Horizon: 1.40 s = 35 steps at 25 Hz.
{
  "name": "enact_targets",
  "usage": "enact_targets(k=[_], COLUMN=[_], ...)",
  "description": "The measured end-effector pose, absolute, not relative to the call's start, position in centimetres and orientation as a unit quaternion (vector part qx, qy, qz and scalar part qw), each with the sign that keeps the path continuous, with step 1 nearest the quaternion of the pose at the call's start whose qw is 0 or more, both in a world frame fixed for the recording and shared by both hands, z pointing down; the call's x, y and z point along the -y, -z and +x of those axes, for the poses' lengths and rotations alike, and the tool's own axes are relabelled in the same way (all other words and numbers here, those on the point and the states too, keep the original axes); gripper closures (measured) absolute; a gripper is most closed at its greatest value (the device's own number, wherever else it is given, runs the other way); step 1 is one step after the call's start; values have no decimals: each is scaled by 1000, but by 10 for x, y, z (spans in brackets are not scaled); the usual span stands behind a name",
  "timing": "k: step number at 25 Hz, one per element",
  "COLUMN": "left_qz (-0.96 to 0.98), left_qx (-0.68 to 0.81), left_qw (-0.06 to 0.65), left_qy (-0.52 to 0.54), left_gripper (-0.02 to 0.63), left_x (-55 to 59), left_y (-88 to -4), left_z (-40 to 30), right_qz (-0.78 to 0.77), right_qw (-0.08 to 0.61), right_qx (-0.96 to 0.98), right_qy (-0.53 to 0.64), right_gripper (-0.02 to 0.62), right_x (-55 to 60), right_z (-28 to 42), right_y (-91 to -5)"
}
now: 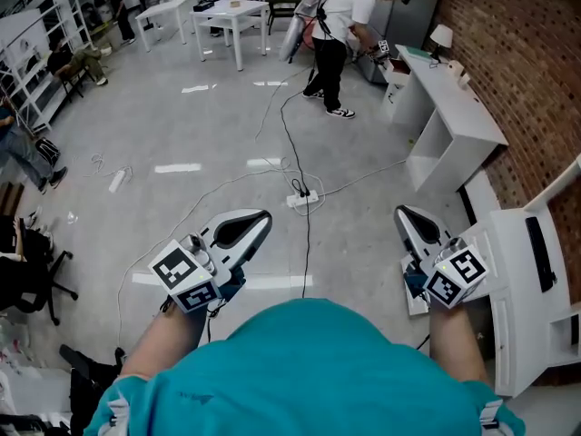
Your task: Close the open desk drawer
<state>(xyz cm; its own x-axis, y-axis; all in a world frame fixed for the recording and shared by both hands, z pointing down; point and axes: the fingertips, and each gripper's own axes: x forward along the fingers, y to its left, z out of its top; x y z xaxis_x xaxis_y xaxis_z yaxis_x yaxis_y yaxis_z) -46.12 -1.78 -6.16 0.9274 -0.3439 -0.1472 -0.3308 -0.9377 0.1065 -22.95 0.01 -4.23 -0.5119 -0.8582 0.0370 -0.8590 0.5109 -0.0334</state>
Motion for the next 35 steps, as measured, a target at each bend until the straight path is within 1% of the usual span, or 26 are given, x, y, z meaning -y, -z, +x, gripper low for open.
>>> enact_targets(k=[5,11,17,20,25,28,31,35], left_qz=[979,967,944,941,942,951,960,964], left_qx=[184,241,306,319,317,294,272,254], left_qw=[48,39,82,83,79,66,52,68], left_qy=[71,70,91,81,76,68,48,28], left_gripper=[584,584,584,584,584,584,584,584], left_x=[45,79,109,119,143,164,193,227], left_y=[52,44,45,45,36,23,5,-17], left_z=[-440,-379,-304,-290,-322,-361,-405,-450], right_qz=[485,446,376,362,375,397,432,478], right_qw=[7,-1,11,3,-5,-2,-17,-28], right_qx=[874,894,926,932,926,917,901,877], right_qy=[-39,-37,-32,-36,-44,-34,-21,-29], right_gripper=[574,574,574,574,574,574,574,574], right_x=[29,83,136,155,179,191,210,225], right_z=[-207,-136,-73,-62,-84,-115,-148,-182], right_y=[28,15,19,20,6,-7,-18,-35])
